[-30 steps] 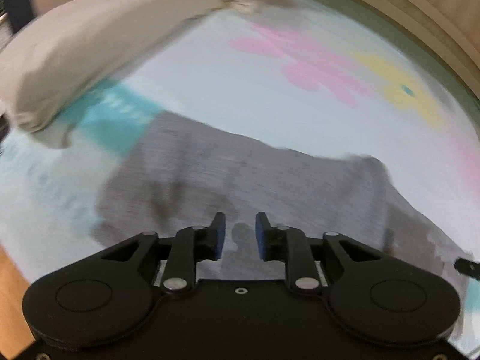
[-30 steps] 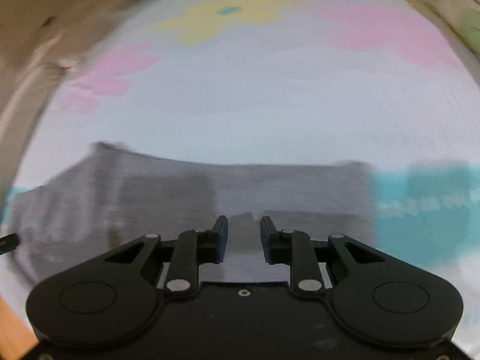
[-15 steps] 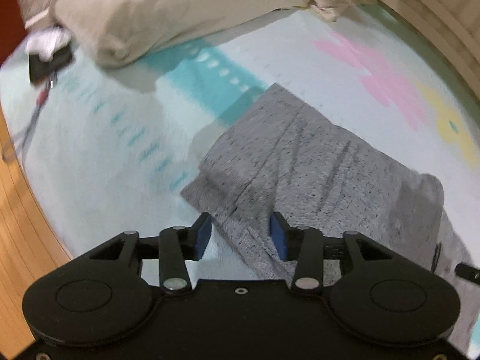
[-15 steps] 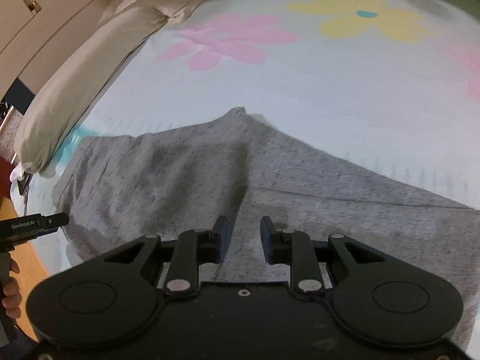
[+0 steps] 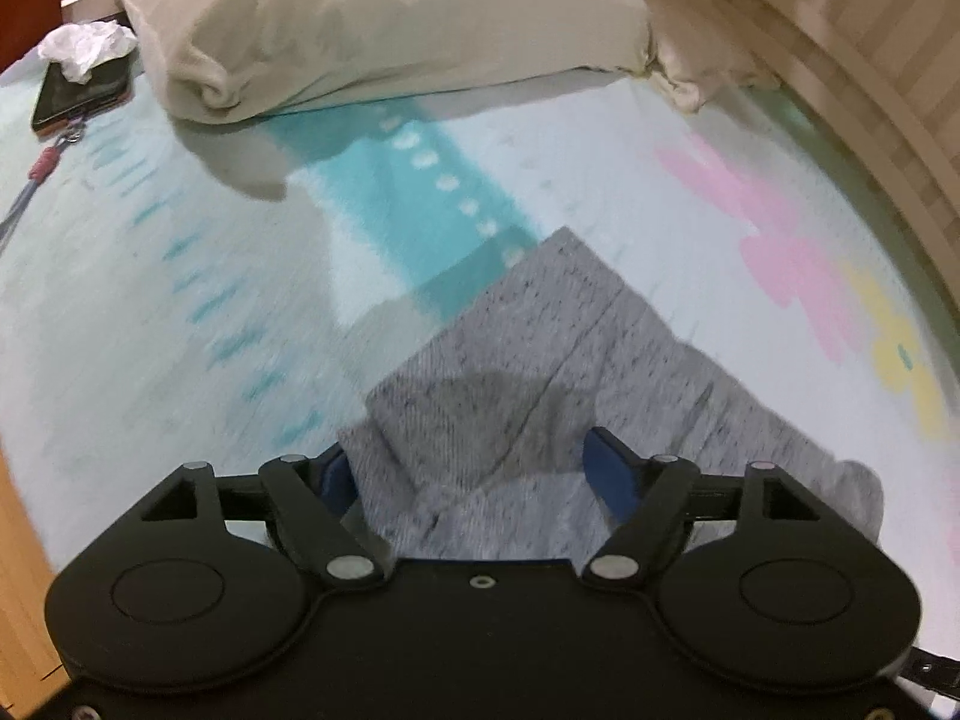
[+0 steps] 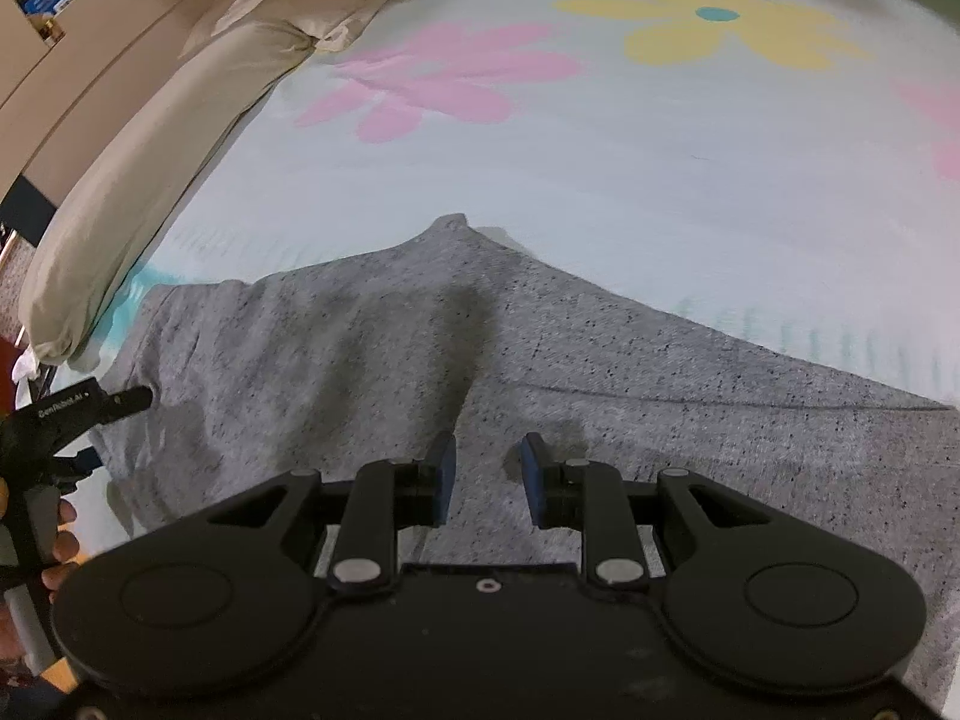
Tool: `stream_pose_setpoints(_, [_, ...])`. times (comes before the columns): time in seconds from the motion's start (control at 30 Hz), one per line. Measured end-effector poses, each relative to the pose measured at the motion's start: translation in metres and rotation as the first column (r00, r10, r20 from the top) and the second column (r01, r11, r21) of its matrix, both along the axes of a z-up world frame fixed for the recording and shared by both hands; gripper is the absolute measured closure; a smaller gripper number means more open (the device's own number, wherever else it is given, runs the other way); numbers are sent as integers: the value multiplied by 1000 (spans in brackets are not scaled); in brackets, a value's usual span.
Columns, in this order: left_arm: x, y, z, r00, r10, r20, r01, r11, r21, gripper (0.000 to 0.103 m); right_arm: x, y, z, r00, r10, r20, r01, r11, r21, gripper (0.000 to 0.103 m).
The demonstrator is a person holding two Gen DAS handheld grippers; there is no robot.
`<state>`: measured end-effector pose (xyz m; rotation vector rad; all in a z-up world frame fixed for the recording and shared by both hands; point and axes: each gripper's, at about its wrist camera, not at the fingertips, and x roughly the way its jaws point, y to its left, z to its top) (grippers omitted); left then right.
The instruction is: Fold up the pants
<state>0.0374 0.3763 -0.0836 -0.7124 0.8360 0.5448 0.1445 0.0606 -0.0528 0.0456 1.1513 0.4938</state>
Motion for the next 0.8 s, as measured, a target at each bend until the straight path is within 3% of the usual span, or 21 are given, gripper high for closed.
stream_pose_setpoints(0.1, [-2, 7, -1, 999, -11, 38, 12, 1000, -18, 60, 7, 2, -5, 1000, -22, -5, 23, 1000, 14, 76])
stream_pose_setpoints(0.23, [-11, 17, 2, 995, 42, 86, -33, 994, -107, 78, 13, 9, -12, 998, -46, -33, 47, 998, 30, 77])
stream_pose_setpoints(0.43, [-9, -5, 34, 991, -27, 130, 27, 1000, 0, 81, -13, 14, -27, 991, -9, -131, 13, 1000, 29, 77])
stream_pose_setpoints(0.53, [-12, -17, 54, 982, -51, 182, 48, 999, 22, 82, -37, 12, -26, 991, 37, -131, -33, 999, 31, 77])
stream_pose_setpoints(0.8, [-16, -74, 118, 927, -211, 309, 177, 975, 136, 82, -75, -6, -16, 977, 168, -135, -160, 985, 69, 77])
